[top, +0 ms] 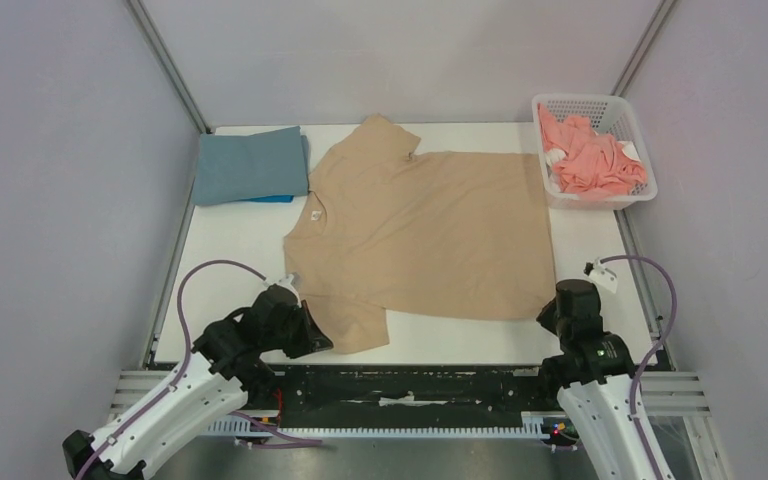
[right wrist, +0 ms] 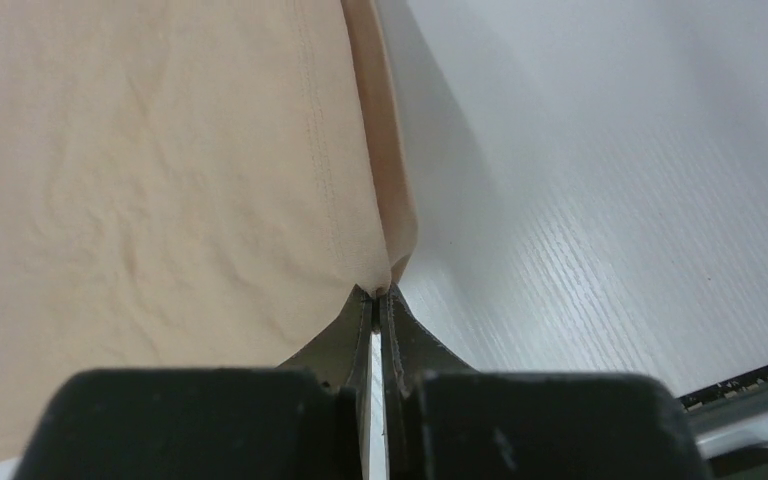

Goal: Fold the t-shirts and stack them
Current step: Grab the side of the flattened tshirt closest away from the robot with both arms, then fold the flattened tshirt in 1/3 of the way

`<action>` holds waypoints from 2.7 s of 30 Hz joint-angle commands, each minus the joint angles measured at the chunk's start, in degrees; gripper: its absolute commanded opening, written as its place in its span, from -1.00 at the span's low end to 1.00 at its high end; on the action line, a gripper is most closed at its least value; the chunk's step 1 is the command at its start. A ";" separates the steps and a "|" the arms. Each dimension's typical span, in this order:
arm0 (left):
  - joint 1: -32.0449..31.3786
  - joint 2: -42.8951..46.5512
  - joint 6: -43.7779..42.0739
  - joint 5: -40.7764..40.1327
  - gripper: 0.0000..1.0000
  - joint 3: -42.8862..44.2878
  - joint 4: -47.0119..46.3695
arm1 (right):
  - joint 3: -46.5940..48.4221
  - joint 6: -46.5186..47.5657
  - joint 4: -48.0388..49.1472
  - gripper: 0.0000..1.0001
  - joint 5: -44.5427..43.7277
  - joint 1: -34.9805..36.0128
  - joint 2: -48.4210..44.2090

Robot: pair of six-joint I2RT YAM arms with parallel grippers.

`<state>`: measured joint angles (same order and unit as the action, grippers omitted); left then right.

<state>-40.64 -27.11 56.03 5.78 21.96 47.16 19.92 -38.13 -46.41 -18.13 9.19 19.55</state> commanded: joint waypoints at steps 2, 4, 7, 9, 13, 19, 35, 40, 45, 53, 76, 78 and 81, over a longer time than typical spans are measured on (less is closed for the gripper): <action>-0.31 1.56 1.33 5.40 -0.95 -0.67 -3.20 | 3.37 -0.18 -5.41 -1.00 -2.61 -0.15 -3.52; -0.32 0.67 1.21 6.77 -0.95 -0.71 -6.85 | 2.79 2.20 -3.33 -1.00 -0.10 -0.14 -2.29; -0.33 -2.92 0.48 7.46 -0.95 0.69 -12.50 | 1.81 4.77 1.82 -1.00 2.68 -0.17 1.09; -0.29 -6.17 0.05 5.64 -0.96 2.77 -15.07 | 1.61 5.97 6.37 -1.00 4.07 -0.14 3.54; -0.15 -14.84 -0.57 2.91 -0.95 6.90 -22.00 | 2.43 6.58 13.17 -0.98 4.92 -0.14 9.96; 2.05 -29.42 -5.12 -2.86 -0.96 19.70 -20.62 | 8.02 7.62 18.59 -1.00 3.54 -0.14 22.40; 20.15 -48.99 -13.09 -1.13 -0.96 39.08 -27.03 | 22.85 7.53 24.58 -1.00 -6.81 -0.22 41.81; 22.75 -54.20 -16.61 2.03 -0.95 43.77 -29.54 | 24.69 8.82 26.46 -1.00 -7.83 -0.29 44.68; 24.92 -58.29 -18.26 4.18 -0.96 47.59 -30.07 | 26.43 8.81 26.99 -0.98 -9.59 -0.58 47.98; 26.92 -65.73 -20.79 7.67 -0.95 53.01 -32.71 | 28.75 7.27 28.11 -0.94 -12.00 -1.20 53.91; 29.22 -86.81 -24.28 4.72 0.57 75.09 -22.83 | 25.13 11.74 36.88 0.62 -4.51 -1.97 53.95; 28.56 -83.92 -23.54 6.86 0.58 70.55 -24.17 | 21.62 13.35 39.03 0.96 1.98 -1.48 51.17; 26.59 -80.39 -22.01 10.18 0.60 62.27 -29.10 | 18.03 15.41 44.90 0.96 10.09 1.78 50.72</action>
<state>-11.75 -113.82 33.74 10.70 91.77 21.41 42.09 -26.87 -10.09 -20.91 7.75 71.42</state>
